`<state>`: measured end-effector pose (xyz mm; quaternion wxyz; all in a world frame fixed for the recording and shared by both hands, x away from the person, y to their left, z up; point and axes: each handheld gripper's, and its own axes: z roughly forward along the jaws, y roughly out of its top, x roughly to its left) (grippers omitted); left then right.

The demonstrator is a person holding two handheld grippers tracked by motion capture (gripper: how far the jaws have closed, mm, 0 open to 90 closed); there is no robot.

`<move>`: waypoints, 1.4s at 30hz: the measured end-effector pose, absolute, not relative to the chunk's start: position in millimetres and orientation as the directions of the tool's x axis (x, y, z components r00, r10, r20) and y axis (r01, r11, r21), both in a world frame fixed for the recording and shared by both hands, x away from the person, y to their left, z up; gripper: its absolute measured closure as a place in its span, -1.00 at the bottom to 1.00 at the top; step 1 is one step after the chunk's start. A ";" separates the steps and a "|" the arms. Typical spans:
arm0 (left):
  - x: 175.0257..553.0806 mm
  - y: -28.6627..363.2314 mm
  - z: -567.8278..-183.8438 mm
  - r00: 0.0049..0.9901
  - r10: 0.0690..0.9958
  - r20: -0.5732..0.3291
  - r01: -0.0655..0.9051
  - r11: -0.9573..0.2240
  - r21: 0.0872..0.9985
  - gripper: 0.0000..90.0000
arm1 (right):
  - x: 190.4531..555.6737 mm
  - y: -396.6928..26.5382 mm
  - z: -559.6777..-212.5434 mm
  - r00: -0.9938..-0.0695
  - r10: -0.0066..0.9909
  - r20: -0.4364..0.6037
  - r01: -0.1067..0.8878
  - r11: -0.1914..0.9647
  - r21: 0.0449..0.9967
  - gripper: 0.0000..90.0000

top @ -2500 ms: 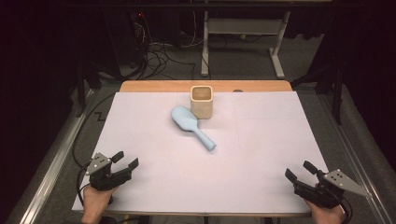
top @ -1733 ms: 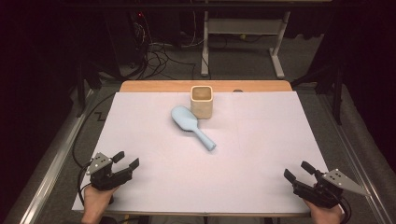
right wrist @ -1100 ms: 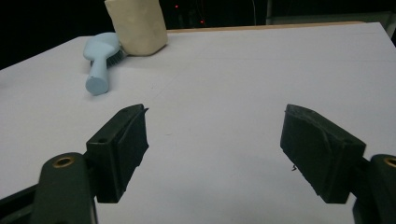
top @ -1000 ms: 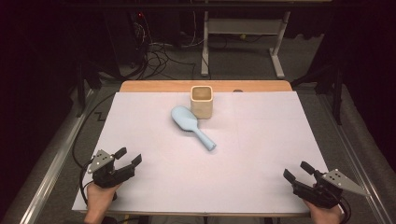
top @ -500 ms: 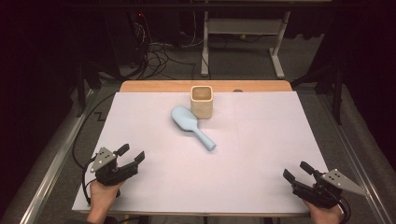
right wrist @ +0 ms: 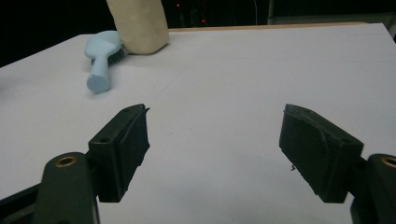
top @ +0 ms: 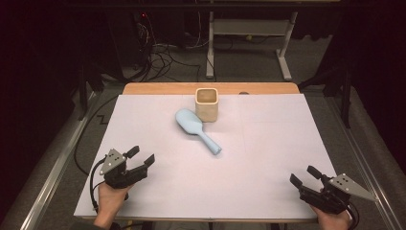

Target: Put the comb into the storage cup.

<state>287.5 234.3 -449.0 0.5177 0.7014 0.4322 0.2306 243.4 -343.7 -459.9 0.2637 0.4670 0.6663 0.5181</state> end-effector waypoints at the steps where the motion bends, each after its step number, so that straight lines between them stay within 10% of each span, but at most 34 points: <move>1: 287.6 233.4 -448.5 0.521 0.845 -0.122 0.365 -0.092 0.926 -0.32 | 243.3 -343.6 -459.8 -0.425 0.895 0.132 0.349 0.028 0.937 -0.46; 42: 315.7 164.6 -441.0 0.648 0.755 -0.100 0.356 -0.185 0.916 -0.30 | 245.2 -341.0 -460.0 -0.450 0.885 0.123 0.342 0.043 0.939 -0.45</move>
